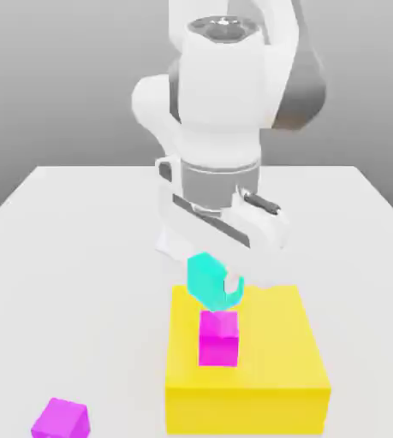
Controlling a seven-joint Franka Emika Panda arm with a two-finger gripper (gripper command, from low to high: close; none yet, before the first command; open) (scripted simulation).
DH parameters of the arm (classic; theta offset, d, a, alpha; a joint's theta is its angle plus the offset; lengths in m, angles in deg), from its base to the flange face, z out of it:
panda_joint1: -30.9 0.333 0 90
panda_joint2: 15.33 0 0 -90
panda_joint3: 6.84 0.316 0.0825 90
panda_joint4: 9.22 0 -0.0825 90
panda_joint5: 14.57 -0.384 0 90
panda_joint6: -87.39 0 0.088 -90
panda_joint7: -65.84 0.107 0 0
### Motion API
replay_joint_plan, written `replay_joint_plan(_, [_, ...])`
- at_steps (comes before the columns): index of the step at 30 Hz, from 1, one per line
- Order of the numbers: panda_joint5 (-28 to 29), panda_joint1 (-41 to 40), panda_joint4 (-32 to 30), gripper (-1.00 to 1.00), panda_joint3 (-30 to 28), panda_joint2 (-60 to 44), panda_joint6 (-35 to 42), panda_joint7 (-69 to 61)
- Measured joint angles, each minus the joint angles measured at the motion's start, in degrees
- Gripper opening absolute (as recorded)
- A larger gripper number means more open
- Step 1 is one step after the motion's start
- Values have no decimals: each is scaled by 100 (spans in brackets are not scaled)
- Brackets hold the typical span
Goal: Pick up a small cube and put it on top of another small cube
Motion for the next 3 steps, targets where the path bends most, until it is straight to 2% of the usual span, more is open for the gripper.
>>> replay_joint_plan(3, [0,0,0,100,0,0,0,0])
